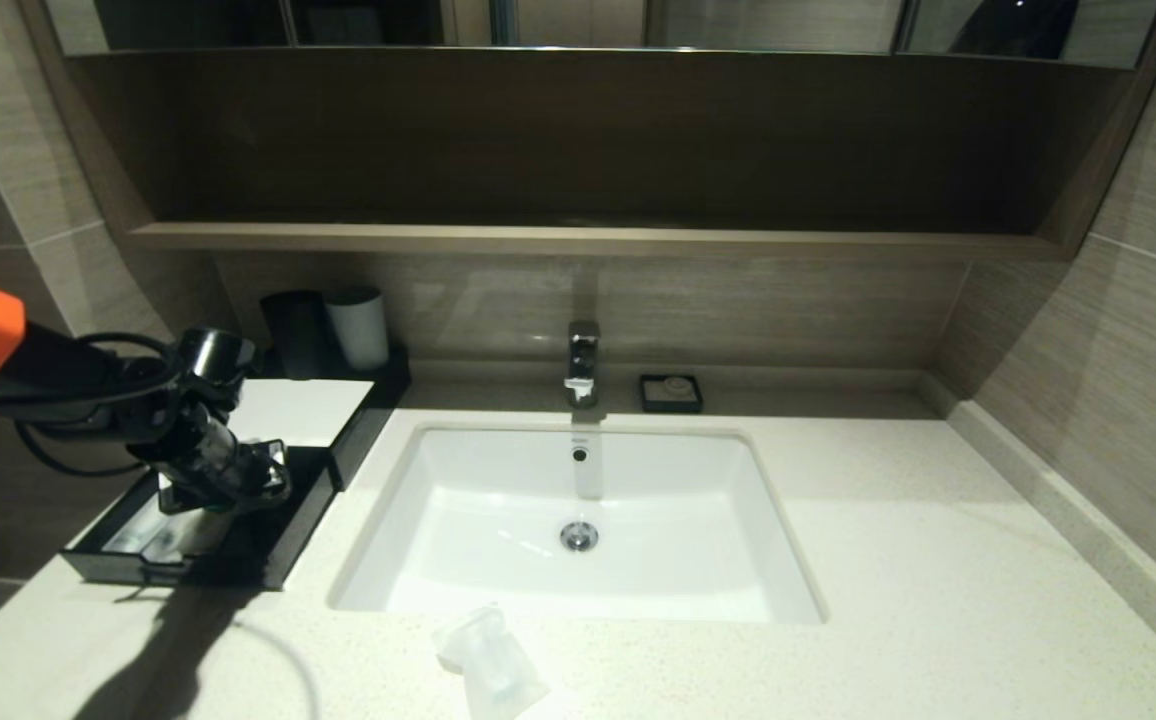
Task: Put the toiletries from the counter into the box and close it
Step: Place the bathroom toiletry into the drawer
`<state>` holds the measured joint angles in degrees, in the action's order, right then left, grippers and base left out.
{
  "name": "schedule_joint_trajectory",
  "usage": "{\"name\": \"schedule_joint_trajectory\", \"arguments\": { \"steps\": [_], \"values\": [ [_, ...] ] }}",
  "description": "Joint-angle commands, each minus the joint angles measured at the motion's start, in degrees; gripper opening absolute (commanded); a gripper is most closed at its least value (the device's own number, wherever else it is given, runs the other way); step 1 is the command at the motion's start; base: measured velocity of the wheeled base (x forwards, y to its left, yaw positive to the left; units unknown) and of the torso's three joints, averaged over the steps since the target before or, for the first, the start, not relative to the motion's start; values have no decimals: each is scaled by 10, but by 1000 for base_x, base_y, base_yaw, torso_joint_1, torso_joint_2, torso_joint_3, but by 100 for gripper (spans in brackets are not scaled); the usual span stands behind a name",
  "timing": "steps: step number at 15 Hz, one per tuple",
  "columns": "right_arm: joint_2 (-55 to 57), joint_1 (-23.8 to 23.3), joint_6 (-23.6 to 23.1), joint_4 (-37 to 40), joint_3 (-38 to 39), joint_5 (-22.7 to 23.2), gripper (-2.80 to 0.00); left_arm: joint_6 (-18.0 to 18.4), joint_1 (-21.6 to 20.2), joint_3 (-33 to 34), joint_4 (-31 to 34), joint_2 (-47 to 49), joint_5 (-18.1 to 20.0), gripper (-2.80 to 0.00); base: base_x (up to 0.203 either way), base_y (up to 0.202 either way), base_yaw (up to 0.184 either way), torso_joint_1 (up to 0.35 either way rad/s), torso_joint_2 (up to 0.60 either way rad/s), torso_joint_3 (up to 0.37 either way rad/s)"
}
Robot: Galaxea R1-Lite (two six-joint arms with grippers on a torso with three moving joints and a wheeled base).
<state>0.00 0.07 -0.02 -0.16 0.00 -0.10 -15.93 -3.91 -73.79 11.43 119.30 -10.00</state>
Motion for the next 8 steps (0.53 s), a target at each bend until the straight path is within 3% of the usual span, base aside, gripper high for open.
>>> {"name": "schedule_joint_trajectory", "arguments": {
  "steps": [1, 8],
  "values": [
    [0, 0, -1, 0, 1, 0, -280, -2, 0, 0, -3, 2, -1, -280, 0, 0, 0, 0, 0, 0],
    [0, 0, -1, 0, 1, 0, -280, -2, 0, 1, -11, 4, -1, -280, 0, 0, 0, 0, 0, 0]
  ]
}}
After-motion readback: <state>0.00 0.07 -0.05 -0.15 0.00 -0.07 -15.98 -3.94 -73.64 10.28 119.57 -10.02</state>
